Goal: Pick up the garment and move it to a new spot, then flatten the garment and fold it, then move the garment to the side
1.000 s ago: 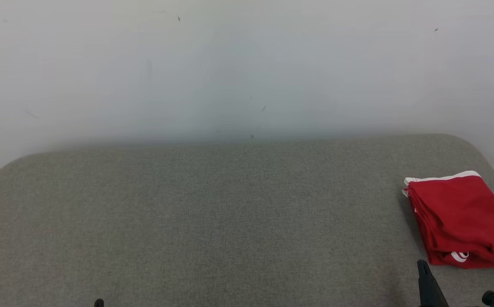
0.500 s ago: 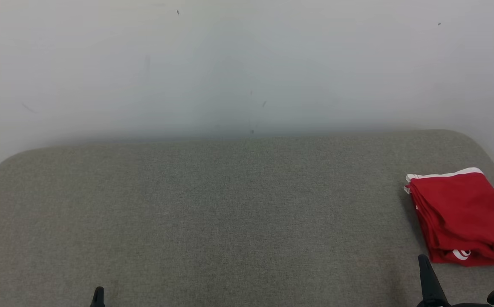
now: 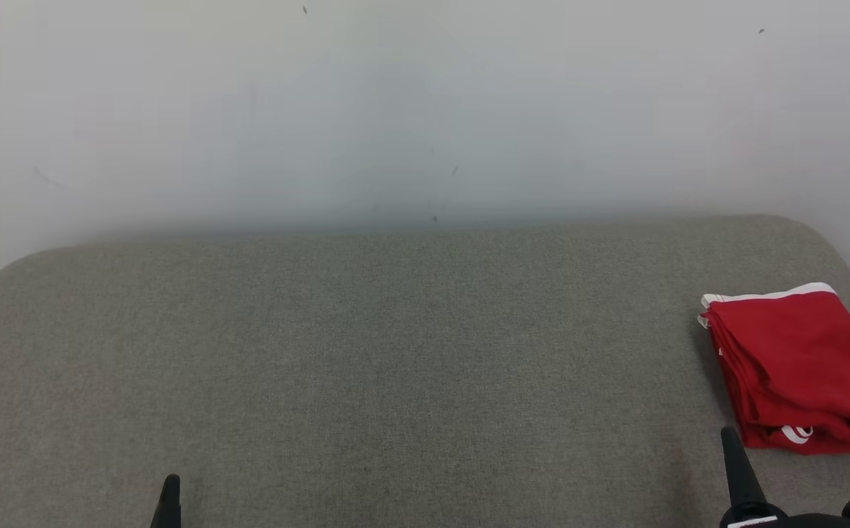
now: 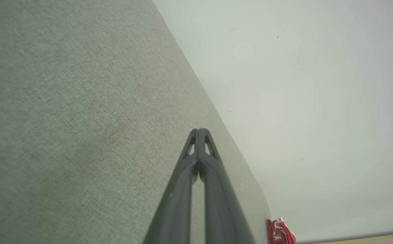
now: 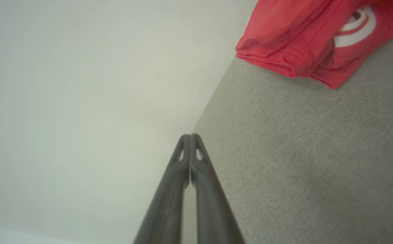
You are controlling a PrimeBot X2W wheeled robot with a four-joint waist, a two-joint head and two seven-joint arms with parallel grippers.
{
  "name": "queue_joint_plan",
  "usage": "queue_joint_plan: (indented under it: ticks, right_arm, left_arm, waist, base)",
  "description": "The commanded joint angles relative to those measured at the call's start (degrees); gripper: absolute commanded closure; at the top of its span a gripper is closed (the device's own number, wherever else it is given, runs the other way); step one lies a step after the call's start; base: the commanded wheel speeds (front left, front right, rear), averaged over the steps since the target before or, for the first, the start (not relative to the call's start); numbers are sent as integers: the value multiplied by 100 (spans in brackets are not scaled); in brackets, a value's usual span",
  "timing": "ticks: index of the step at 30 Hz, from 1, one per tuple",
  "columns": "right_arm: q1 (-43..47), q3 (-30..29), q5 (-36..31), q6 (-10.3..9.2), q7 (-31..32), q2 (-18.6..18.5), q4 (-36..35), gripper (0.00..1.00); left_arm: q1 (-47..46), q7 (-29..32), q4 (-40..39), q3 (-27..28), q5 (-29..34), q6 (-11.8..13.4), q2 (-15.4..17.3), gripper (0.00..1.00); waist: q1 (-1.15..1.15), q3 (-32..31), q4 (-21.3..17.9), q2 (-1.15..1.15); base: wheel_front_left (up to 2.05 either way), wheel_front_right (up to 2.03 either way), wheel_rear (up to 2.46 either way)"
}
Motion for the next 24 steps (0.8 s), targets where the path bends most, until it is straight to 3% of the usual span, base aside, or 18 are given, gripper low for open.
queue_joint_plan:
  ticks: [1, 24]
  right_arm:
    - [-114, 8, 184, 4, 29, -12, -77, 100]
    - [-177, 29, 1360, 5, 133, -13, -171, 100]
  left_arm:
    - [-152, 51, -76, 19, -204, -7, 4, 100]
    - [-414, 415, -89, 72, -1334, -10, -3, 100]
  waist:
    - [0, 15, 1, 0]
    - [0, 169, 7, 0]
  base:
    - [0, 0, 0]
    - [0, 0, 0]
